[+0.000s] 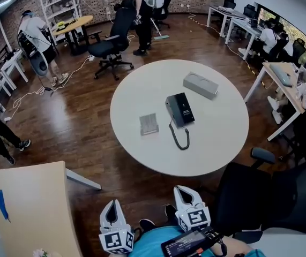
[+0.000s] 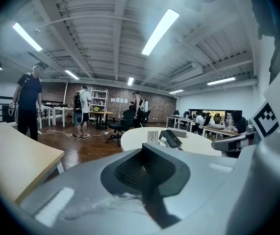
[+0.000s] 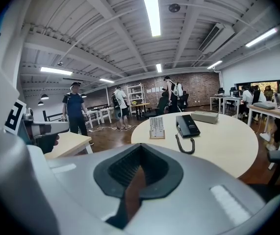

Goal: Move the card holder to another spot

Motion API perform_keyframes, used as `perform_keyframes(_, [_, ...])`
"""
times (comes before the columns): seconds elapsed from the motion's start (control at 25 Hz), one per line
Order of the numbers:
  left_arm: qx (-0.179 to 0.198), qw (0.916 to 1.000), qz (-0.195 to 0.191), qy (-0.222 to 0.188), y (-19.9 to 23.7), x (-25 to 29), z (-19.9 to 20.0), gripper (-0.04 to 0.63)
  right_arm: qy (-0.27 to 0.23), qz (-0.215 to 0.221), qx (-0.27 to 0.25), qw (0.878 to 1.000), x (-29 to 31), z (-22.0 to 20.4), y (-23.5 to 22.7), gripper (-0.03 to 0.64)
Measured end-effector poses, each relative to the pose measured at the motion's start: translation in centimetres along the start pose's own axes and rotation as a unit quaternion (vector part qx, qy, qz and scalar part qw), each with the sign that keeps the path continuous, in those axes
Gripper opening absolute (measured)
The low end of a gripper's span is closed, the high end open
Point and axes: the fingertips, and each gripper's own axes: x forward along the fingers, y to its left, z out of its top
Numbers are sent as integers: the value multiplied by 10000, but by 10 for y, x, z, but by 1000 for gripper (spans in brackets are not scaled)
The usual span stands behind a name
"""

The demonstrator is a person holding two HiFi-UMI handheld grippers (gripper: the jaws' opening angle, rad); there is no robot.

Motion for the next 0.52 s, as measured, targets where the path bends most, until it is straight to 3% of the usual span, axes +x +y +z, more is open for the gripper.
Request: perform_keyframes(0.52, [134,9990,289,-298,13,33,12,12,-205,127,-388,9990,40,14,-5,-12])
